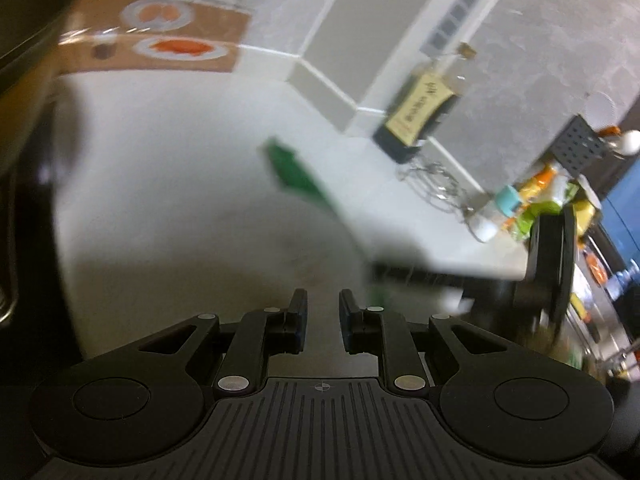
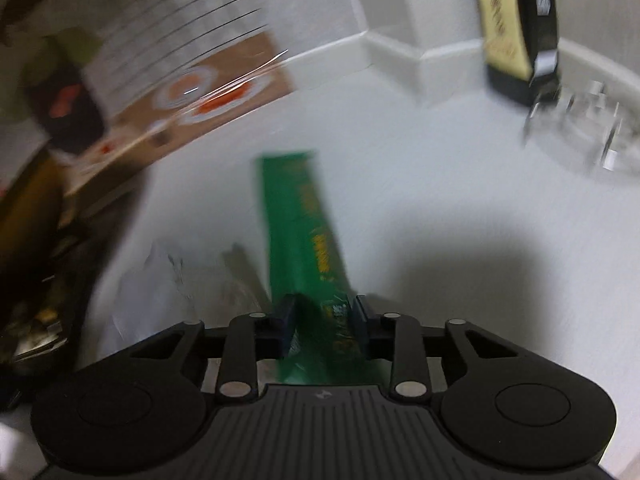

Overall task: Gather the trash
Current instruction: 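Move the right gripper back to the counter and grasp the second green wrapper, then grasp the clear plastic bag with the left gripper while the right gripper holds the wrapper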

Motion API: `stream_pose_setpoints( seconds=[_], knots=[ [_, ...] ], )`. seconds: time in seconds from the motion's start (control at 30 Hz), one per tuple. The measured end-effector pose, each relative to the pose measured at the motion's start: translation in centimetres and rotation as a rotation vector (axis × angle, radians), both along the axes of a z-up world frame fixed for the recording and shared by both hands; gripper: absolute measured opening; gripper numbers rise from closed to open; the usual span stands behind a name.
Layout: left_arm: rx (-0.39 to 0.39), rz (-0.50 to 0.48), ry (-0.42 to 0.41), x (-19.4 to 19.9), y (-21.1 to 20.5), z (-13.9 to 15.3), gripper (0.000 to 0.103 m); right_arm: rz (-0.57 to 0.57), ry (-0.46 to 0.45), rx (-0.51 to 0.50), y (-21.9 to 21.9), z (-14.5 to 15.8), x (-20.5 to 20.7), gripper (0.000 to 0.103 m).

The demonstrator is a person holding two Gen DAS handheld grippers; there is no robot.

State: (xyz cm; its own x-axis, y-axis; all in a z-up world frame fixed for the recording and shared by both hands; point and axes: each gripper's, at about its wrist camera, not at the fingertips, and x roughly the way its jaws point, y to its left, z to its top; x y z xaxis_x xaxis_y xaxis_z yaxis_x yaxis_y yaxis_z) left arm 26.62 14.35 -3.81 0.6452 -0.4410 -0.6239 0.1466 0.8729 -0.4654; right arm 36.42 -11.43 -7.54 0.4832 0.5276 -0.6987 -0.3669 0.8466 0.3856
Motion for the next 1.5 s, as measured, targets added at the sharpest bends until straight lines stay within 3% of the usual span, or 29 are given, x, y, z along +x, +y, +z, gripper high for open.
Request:
stream_pose_setpoints(
  seconds=[0.1, 0.2, 0.23, 0.27, 0.3, 0.33, 0.4, 0.5, 0.57, 0.7, 0.93, 1.07, 1.17, 1.3, 1.37, 1.43, 1.5],
  knots=[
    [0.063, -0.013, -0.048, -0.4, -1.6, 1.0, 0.020, -0.021, -0.018, -0.002, 0.6, 0.5, -3.7, 0.030],
    [0.247, 0.041, -0.131, -1.5, -3.1, 1.5, 0.020, -0.054, -0.099, -0.065, 0.4, 1.5, -6.6, 0.031],
    [0.284, 0.050, -0.136, -1.6, -3.5, 1.4, 0.020, -0.063, -0.136, -0.104, 0.1, 1.8, -7.5, 0.039],
    [0.300, 0.054, -0.127, -1.5, -4.0, 1.3, 0.020, -0.074, -0.164, -0.140, -0.1, 2.1, -8.2, 0.046],
    [0.291, 0.049, -0.116, -1.3, -4.4, 1.1, 0.020, -0.092, -0.184, -0.169, -0.5, 2.3, -8.6, 0.059],
    [0.275, 0.034, -0.111, -1.2, -5.0, 1.1, 0.020, -0.113, -0.199, -0.194, -0.9, 2.5, -8.9, 0.063],
    [0.302, -0.007, -0.123, -0.8, -6.8, 0.5, 0.021, -0.149, -0.209, -0.236, -1.7, 2.6, -9.2, 0.064],
    [0.451, -0.041, -0.101, 0.3, -9.6, -1.7, 0.024, -0.201, -0.195, -0.307, -2.5, 2.3, -9.6, 0.069],
    [0.489, -0.023, -0.060, 0.9, -10.1, -3.0, 0.024, -0.213, -0.190, -0.337, -2.9, 2.1, -10.2, 0.070],
    [0.502, -0.010, -0.054, 0.9, -10.0, -3.6, 0.026, -0.233, -0.220, -0.386, -3.2, 2.1, -11.9, 0.086],
    [0.505, -0.006, -0.043, -0.2, -9.1, -3.9, 0.026, -0.261, -0.266, -0.507, -2.4, 2.2, -13.3, 0.087],
    [0.479, -0.046, -0.053, -2.7, -6.8, -3.9, 0.027, -0.159, -0.261, -0.400, -2.3, 2.9, -13.6, 0.087],
    [0.481, 0.033, -0.038, -4.4, -4.2, -3.6, 0.025, -0.121, -0.251, -0.299, -1.8, 3.4, -13.4, 0.087],
    [0.315, 0.075, -0.078, -6.7, -1.5, -1.7, 0.026, -0.087, -0.272, -0.232, -0.4, 4.1, -12.8, 0.087],
    [0.283, 0.119, -0.096, -7.2, -1.0, -0.9, 0.026, -0.082, -0.273, -0.215, 0.2, 4.3, -12.3, 0.087],
    [0.294, 0.138, -0.092, -6.8, -1.2, -0.8, 0.026, -0.080, -0.271, -0.208, 0.9, 4.3, -11.9, 0.087],
    [0.354, 0.129, -0.070, -5.9, -1.9, -1.5, 0.028, -0.075, -0.263, -0.199, 1.4, 4.3, -11.5, 0.087]
  ],
)
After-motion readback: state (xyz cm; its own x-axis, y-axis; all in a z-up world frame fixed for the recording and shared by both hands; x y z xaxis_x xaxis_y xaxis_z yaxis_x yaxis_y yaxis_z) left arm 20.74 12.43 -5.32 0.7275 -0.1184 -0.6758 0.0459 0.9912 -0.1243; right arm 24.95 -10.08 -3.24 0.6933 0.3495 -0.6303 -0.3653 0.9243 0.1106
